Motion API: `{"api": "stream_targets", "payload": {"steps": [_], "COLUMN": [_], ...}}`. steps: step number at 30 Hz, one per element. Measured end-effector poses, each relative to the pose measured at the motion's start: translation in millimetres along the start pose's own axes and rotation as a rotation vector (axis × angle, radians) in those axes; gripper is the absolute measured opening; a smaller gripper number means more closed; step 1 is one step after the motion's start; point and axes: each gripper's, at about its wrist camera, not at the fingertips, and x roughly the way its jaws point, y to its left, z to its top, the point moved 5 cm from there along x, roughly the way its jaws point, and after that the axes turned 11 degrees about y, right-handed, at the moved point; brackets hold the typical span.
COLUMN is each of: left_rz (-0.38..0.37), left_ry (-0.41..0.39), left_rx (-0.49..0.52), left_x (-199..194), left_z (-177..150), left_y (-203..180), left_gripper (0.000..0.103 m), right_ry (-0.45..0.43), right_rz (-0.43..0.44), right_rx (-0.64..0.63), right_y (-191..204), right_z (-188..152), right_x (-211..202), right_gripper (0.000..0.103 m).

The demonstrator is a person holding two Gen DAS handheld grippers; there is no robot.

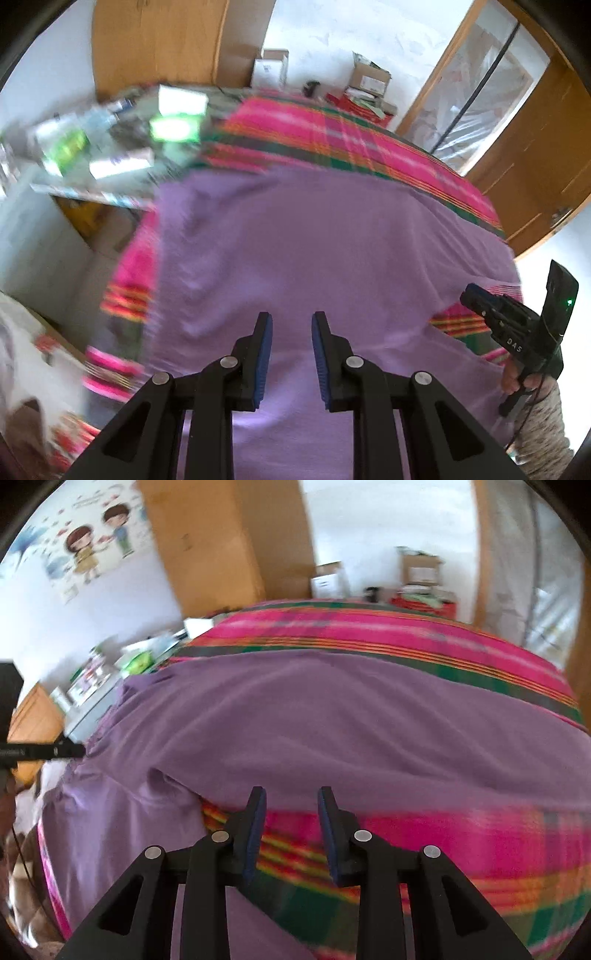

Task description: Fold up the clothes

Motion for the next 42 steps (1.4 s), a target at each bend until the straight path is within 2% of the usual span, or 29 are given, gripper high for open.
{"api": "stream_targets", "payload": {"steps": [2,6,13,15,19,21,27,29,32,34,36,42], "left_rz": [0.038,0.083,0.055,0.037,0.016,0.013,0.002,0.006,0.014,0.019,0.006,-0.015], "left_ry": [-0.004,0.017,0.085,0.104,0.124,0.132,0.128,0.129,0.116,0.104,0.095,0.077], "left_rx": [0.005,0.007,0.058,0.073,0.078,0.075,0.067,0.058,0.058,0.059,0.04,0.02], "left_x": [-4,4,51,63,82,90,101,105,108,109,110,115], "left_z": [8,24,35,42,54,63,81,86,93,98,104,121], "left_y": [8,19,2,-4,-12,-15,-18,-16,-17,-17,-15,-9], "left_gripper": [0.023,0.023,0.023,0.023,0.023,0.023,0.023,0.023,0.023,0.023,0.023,0.023], "right_ry": [0.034,0.091,0.075,0.071,0.034,0.031,0.041,0.039,0.029,0.021,0.016,0.007], "right_rz": [0.028,-0.13,-0.22,-0.229,-0.101,-0.083,-0.224,-0.238,-0.287,-0.313,-0.284,-0.368], "right_rx": [-0.038,-0.082,0.026,0.071,0.114,0.09,-0.037,-0.05,-0.018,0.022,0.058,0.063], "right_y": [10,5,-45,-55,-58,-53,-36,-36,-48,-62,-73,-82], "right_z": [8,5,-1,-1,-6,-3,1,3,8,11,14,16], "right_x": [15,35,16,13,2,5,22,23,22,21,20,18], "right_gripper": [0.03,0.029,0.029,0.03,0.03,0.035,0.042,0.042,0.032,0.032,0.032,0.033]}}
